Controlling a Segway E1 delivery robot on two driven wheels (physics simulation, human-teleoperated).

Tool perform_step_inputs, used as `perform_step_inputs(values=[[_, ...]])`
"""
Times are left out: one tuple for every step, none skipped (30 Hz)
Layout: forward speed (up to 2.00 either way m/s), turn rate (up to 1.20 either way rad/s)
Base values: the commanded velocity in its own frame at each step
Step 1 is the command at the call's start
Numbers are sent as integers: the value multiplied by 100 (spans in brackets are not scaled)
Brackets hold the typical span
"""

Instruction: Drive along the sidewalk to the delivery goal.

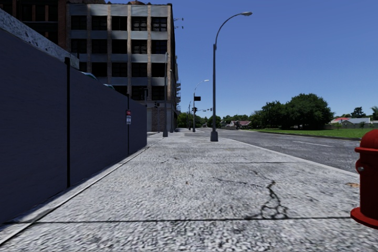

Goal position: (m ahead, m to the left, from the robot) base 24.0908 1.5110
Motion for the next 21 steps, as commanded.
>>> perform_step_inputs(values=[[198, 27], [198, 27], [198, 39], [198, 40], [198, 40], [198, 34], [198, 25], [198, 5], [198, 5], [198, 0], [198, 0], [198, 0], [198, 0], [198, 0], [198, 0], [198, 0], [198, 0], [198, 0], [198, 0], [198, 0], [198, 0]])
